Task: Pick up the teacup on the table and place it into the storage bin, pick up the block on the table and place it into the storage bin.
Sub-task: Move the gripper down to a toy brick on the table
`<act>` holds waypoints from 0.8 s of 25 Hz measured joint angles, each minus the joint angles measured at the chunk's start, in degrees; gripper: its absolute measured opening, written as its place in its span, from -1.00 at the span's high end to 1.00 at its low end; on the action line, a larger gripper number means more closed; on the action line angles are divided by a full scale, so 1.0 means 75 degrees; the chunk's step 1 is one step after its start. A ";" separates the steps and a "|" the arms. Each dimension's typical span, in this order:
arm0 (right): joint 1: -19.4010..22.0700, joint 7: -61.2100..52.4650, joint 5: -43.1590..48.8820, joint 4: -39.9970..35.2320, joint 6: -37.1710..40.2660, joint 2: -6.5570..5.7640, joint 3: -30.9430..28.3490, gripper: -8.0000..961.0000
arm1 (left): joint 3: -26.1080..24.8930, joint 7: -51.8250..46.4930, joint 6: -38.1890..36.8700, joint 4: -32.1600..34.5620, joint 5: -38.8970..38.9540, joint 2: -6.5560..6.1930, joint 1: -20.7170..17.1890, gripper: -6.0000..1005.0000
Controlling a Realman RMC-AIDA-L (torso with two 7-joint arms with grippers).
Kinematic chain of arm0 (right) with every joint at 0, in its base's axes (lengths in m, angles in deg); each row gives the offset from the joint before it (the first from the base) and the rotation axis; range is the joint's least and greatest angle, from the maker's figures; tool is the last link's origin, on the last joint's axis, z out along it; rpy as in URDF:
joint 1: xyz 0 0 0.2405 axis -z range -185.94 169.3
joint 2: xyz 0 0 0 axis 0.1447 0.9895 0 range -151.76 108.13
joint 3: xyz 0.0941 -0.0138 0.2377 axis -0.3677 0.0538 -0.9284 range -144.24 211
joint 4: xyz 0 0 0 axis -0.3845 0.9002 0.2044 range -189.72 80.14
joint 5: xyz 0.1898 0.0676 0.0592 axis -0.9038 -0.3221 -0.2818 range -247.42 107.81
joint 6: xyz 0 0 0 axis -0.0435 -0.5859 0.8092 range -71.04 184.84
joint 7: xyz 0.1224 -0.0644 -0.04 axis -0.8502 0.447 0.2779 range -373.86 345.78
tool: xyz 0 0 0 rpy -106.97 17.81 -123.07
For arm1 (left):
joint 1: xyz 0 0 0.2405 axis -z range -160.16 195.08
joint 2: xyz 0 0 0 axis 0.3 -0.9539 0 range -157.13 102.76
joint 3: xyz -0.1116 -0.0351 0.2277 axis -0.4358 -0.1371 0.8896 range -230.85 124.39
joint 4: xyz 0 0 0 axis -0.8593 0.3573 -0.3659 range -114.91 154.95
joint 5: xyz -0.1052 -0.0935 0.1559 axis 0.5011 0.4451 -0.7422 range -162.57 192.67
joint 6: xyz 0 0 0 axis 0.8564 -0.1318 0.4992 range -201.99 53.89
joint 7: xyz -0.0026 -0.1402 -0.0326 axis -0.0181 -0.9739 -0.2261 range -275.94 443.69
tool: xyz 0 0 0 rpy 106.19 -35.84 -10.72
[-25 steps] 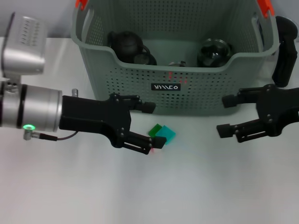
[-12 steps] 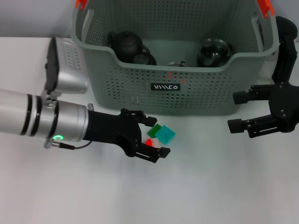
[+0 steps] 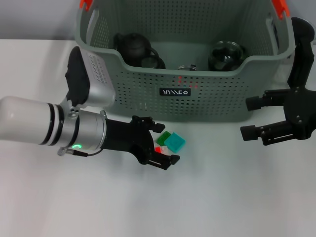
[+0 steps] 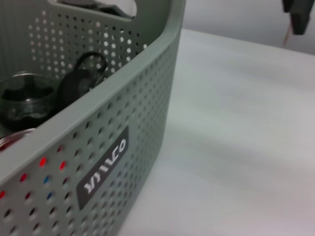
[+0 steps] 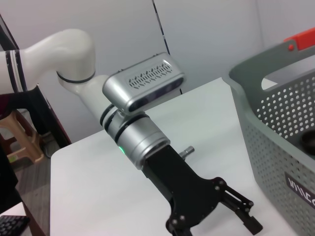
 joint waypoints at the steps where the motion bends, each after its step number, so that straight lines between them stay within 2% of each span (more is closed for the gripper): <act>1: -0.0011 0.0009 0.0000 0.0060 -0.0003 -0.0007 0.0000 -0.97 | 0.0072 -0.0015 0.0125 -0.0038 0.0000 0.0004 0.0004 -0.89; 10: -0.0047 0.0060 -0.0001 0.0280 -0.0049 -0.0031 0.0014 -0.97 | 0.0318 -0.0131 0.1059 -0.0521 0.0002 0.0014 0.0097 -0.89; 20: -0.0044 0.0067 0.0007 0.0279 -0.0051 0.0002 0.0064 -0.97 | 0.0401 -0.0395 0.1277 -0.0696 0.0013 0.0022 0.0163 -0.89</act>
